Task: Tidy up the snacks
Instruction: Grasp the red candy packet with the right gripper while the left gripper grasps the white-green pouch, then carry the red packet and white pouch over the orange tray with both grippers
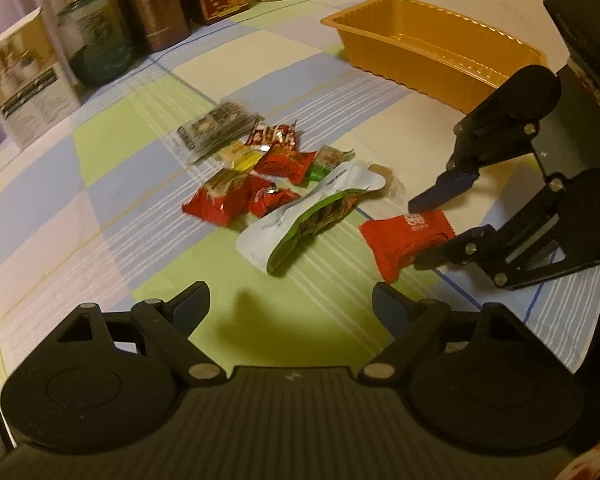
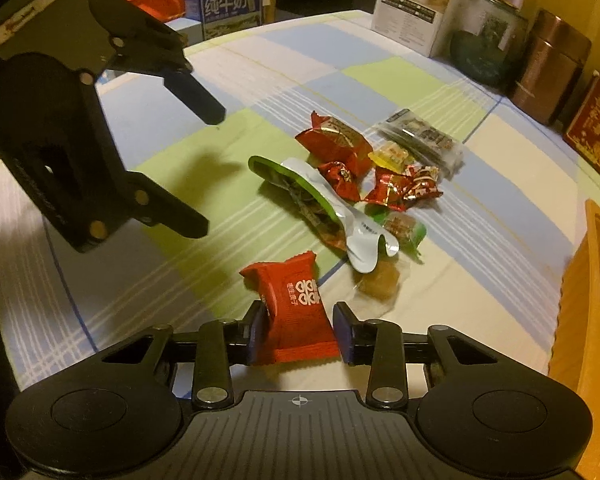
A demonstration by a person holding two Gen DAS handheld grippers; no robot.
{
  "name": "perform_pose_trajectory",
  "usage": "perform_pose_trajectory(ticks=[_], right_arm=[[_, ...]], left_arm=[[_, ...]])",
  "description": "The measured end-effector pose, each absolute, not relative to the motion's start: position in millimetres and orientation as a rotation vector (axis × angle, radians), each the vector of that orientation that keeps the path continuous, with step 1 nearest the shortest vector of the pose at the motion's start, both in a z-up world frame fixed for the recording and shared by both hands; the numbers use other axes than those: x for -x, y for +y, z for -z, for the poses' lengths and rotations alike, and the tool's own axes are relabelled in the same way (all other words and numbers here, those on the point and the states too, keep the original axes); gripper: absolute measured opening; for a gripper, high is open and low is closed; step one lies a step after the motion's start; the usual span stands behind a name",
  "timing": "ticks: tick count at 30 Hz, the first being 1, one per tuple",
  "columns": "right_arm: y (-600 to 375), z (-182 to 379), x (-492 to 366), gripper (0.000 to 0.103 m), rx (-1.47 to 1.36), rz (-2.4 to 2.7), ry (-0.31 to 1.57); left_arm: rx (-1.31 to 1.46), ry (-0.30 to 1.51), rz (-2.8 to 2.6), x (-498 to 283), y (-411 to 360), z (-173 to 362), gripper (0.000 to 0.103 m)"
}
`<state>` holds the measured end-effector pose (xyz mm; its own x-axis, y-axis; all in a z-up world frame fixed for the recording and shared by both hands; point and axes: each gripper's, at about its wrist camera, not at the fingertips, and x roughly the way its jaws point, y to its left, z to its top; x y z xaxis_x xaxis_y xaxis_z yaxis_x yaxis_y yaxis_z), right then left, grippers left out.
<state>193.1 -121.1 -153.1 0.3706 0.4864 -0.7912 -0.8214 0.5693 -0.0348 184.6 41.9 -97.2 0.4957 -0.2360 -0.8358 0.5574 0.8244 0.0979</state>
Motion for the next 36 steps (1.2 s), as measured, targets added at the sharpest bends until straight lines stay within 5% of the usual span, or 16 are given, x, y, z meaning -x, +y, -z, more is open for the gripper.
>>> perform_pose_trajectory(ticks=[9, 16, 21, 25, 29, 36], right_arm=[[-147.5, 132.9, -189.1, 0.034, 0.271, -0.695, 0.843], [-167.8, 128.1, -188.8, 0.034, 0.114, -0.59, 0.865], [-170.3, 127.1, -186.4, 0.034, 0.078, -0.571, 0.866], [-175.5, 129.7, -184.5, 0.034, 0.036, -0.542, 0.872], [-181.9, 130.1, -183.5, 0.034, 0.002, -0.517, 0.875], [-193.4, 130.8, -183.1, 0.034, -0.036, -0.473, 0.877]], left_arm=[[-0.51, 0.881, 0.569, -204.4, 13.7, 104.8, 0.065], [-0.58, 0.897, 0.577, -218.9, -0.5, 121.7, 0.027], [-0.493, 0.963, 0.534, -216.2, 2.4, 116.6, 0.017], [-0.345, 1.03, 0.515, -206.7, 9.4, 108.9, 0.018], [-0.369, 0.964, 0.535, -195.1, 4.6, 101.1, 0.052], [-0.403, 0.954, 0.537, -217.4, -4.1, 111.8, 0.055]])
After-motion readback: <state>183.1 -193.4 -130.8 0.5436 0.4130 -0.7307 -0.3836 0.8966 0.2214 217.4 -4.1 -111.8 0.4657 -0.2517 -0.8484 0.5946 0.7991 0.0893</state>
